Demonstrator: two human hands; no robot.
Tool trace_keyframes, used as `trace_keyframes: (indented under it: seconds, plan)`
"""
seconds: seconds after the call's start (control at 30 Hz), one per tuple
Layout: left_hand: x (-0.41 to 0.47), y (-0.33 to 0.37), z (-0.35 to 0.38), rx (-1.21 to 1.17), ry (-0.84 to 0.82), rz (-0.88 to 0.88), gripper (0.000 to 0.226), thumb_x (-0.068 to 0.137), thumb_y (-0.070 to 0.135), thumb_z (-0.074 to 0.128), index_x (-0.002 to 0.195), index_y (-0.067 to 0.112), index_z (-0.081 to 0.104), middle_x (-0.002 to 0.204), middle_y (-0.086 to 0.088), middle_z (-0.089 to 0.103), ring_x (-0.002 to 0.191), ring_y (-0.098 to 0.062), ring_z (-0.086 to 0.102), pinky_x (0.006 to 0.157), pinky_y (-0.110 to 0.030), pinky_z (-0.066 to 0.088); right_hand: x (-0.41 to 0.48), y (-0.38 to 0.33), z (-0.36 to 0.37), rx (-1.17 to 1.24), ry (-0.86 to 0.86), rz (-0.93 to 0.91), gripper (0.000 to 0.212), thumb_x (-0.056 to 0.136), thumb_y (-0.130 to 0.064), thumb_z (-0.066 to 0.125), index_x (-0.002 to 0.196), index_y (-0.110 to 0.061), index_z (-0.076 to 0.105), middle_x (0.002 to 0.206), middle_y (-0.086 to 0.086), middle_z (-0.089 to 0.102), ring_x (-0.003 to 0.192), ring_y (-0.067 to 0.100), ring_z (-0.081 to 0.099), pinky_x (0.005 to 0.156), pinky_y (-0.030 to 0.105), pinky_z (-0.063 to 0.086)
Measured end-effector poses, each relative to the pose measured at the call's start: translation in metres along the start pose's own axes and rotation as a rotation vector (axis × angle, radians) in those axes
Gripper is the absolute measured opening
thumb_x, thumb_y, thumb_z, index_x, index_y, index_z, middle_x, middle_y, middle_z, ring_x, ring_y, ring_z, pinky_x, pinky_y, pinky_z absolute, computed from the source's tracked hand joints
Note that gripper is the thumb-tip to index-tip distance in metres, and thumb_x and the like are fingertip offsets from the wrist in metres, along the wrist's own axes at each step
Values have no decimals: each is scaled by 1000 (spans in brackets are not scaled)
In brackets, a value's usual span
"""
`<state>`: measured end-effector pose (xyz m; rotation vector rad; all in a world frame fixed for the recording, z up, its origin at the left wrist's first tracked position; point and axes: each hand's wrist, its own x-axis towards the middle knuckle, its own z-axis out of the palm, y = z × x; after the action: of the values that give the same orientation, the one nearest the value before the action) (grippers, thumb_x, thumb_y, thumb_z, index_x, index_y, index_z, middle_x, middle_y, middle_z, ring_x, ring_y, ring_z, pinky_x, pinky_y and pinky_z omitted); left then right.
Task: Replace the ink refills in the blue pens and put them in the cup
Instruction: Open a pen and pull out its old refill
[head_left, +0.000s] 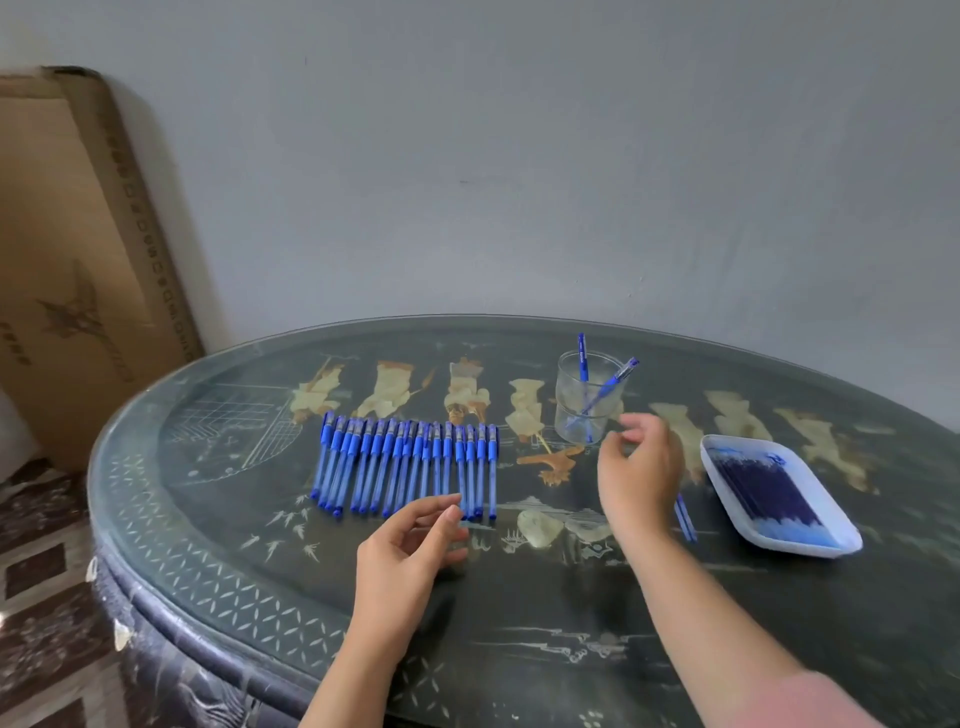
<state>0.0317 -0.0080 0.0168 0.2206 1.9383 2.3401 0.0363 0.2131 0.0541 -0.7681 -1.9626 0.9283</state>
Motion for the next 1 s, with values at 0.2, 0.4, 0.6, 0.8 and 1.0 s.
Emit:
trace_keyframes:
  seconds: [0.2,0.4,0.6,0.8,1.0]
  plan:
    - [-1,2,1,4,9,-23,9,86,12,71,94,12,76,85,-11,74,83,-26,73,72,-37,61,-57,6,45,-226,-423,-97,18,94,-24,61,88,-12,74,83,-3,70,86,15,63,74,29,53]
    - [1,2,-1,25,8,-18,10,86,13,72,94,15,77,85,-9,75,83,-23,73,70,-35,61,-58,-16,62,-361,-462,-68,26,92,-41,63,86,-18,74,82,-5,71,76,12,62,65,24,47]
    - [1,1,-2,24,-7,-28,11,87,15,71,96,15,76,88,-7,75,84,-23,73,73,-37,61,-58,-19,73,-488,-458,8,26,92,-35,60,79,-16,72,75,-3,68,73,15,64,64,28,55]
    - [1,1,-2,4,-4,-24,9,87,12,70,93,13,76,87,-8,75,87,-24,73,75,-41,61,-52,-23,76,-445,-483,140,18,86,-26,65,80,-9,68,80,3,69,75,20,65,59,26,49]
    - [1,2,-2,-14,-2,-45,9,88,12,70,94,10,76,86,-10,75,86,-26,72,75,-41,61,-39,-20,42,-247,-412,283,30,84,-19,62,57,-8,60,61,5,62,55,21,55,46,22,35]
